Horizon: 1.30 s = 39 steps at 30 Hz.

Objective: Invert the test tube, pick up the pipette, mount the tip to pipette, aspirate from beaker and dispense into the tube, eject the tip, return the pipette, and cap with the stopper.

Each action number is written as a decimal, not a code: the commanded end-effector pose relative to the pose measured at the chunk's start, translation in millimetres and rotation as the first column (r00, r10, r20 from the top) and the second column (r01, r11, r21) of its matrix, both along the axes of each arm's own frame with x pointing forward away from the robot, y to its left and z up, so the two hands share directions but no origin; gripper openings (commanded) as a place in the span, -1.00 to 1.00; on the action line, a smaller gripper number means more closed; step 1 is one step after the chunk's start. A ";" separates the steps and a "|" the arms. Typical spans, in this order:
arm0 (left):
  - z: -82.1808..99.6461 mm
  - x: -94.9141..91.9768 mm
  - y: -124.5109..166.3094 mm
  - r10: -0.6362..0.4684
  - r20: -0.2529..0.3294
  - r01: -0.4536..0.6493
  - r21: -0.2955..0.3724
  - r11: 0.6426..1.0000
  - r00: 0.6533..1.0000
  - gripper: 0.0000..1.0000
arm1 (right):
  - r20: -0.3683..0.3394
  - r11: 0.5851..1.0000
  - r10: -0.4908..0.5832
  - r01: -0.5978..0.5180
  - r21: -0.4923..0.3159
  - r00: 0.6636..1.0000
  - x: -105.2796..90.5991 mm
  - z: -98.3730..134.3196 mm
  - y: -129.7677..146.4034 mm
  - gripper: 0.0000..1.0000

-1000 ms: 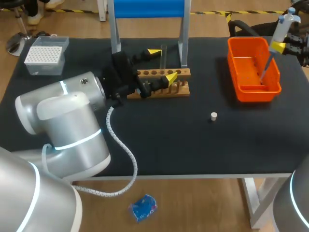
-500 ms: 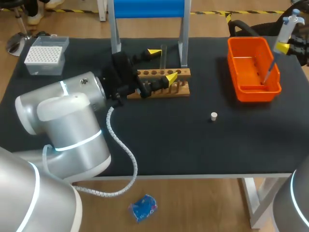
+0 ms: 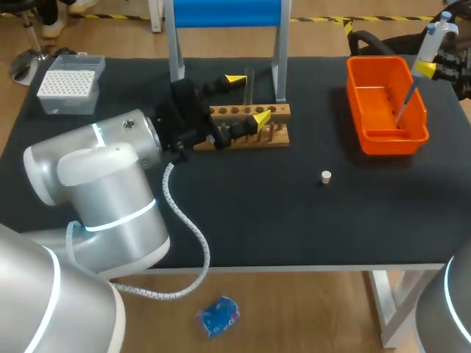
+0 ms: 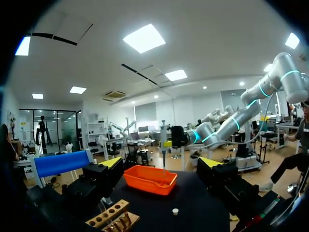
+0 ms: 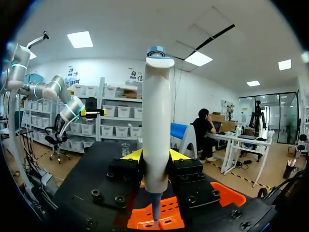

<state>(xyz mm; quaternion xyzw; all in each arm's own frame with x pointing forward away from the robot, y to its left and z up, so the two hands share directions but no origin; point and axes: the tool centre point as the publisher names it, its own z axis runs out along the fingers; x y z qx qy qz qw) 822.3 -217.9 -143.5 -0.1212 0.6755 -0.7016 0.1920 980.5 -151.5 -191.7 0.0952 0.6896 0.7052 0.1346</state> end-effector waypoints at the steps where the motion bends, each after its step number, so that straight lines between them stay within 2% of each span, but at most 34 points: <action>1: 0.2 0.4 -1.3 0.003 -0.001 -0.003 -0.001 1.000 1.000 1.00 | 0.000 1.000 0.006 -0.006 0.000 1.000 1.0 -0.3 -1.2 -1.00; 5: 3.7 2.3 -2.7 0.002 0.005 -0.002 0.010 1.000 1.000 1.00 | 0.000 1.000 0.006 -0.006 0.000 1.000 1.0 -0.3 -1.2 -1.00; 6: 9.7 5.4 -6.2 0.014 0.024 -0.016 0.048 0.999 1.000 1.00 | 0.000 1.000 0.006 -0.006 0.000 1.000 1.0 -0.3 -1.2 -1.00; 8: 19.1 10.4 -11.7 0.023 0.041 -0.026 0.075 0.997 0.999 1.00 | 0.000 1.000 0.006 -0.006 0.000 1.000 1.0 -0.3 -1.2 -1.00; 11: 42.6 23.7 -27.5 0.019 0.104 -0.033 0.133 0.991 0.994 1.00 | 0.000 1.000 0.006 -0.006 0.000 1.000 1.0 -0.3 -1.2 -1.00; 13: 53.5 32.0 -36.6 0.007 0.119 -0.024 0.141 0.990 0.993 1.00 | 0.000 1.000 0.006 -0.006 0.000 1.000 1.0 -0.3 -1.2 -1.00; 14: 59.3 39.6 -43.6 -0.003 0.114 -0.017 0.175 0.985 0.993 1.00 | 0.000 1.000 0.006 -0.006 0.000 1.000 1.0 -0.3 -1.2 -1.00; 15: 62.2 45.0 -48.2 -0.017 0.107 -0.003 0.184 0.983 0.994 1.00 | 0.000 1.000 0.006 -0.006 0.000 1.000 1.0 -0.3 -1.2 -1.00; 16: 66.6 52.5 -55.2 -0.035 0.070 0.022 0.183 0.983 0.997 1.00 | 0.000 1.000 0.006 -0.006 0.000 1.000 1.0 -0.3 -1.2 -1.00; 18: 71.8 66.1 -67.6 -0.063 0.031 0.053 0.251 0.966 0.998 1.00 | 0.000 1.000 0.006 -0.006 0.000 1.000 1.0 -0.3 -1.2 -1.00; 19: 74.7 70.7 -72.0 -0.073 0.024 0.064 0.259 0.964 0.997 1.00 | 0.000 1.000 0.006 -0.006 0.000 1.000 1.0 -0.3 -1.2 -1.00; 21: 79.6 82.5 -84.4 -0.103 -0.042 0.111 0.299 0.948 0.994 1.00 | 0.000 1.000 0.006 -0.006 0.000 1.000 1.0 -0.3 -1.2 -1.00; 22: 82.5 86.9 -89.8 -0.108 -0.036 0.114 0.313 0.943 0.993 1.00 | 0.000 1.000 0.006 -0.006 0.000 1.000 1.0 -0.3 -1.2 -1.00; 23: 85.2 91.3 -94.5 -0.104 -0.037 0.111 0.343 0.933 0.994 1.00 | 0.000 1.000 0.006 -0.006 0.000 1.000 1.0 -0.3 -1.2 -1.00; 24: 86.9 97.7 -102.4 -0.108 -0.076 0.130 0.397 0.909 0.991 1.00 | 0.000 1.000 0.006 -0.006 0.000 1.000 1.0 -0.3 -1.2 -1.00; 28: 90.6 115.8 -130.9 -0.108 -0.126 0.156 0.478 0.865 0.986 1.00 | 0.000 1.000 0.006 -0.006 0.000 1.000 1.0 -0.3 -1.2 -1.00; 30: 91.1 123.1 -144.9 -0.100 -0.132 0.156 0.527 0.835 0.986 1.00 | 0.000 1.000 0.006 -0.006 0.000 1.000 1.0 -0.3 -1.2 -1.00; 34: 87.4 129.9 -169.9 -0.083 -0.203 0.191 0.598 0.779 0.976 1.00 | 0.000 1.000 0.006 -0.006 0.000 1.000 1.0 -0.3 -1.2 -1.00; 39: 87.4 129.9 -169.9 -0.083 -0.203 0.191 0.598 0.779 0.976 1.00 | 0.000 1.000 0.006 -0.006 0.000 1.000 1.0 -0.3 -1.2 -1.00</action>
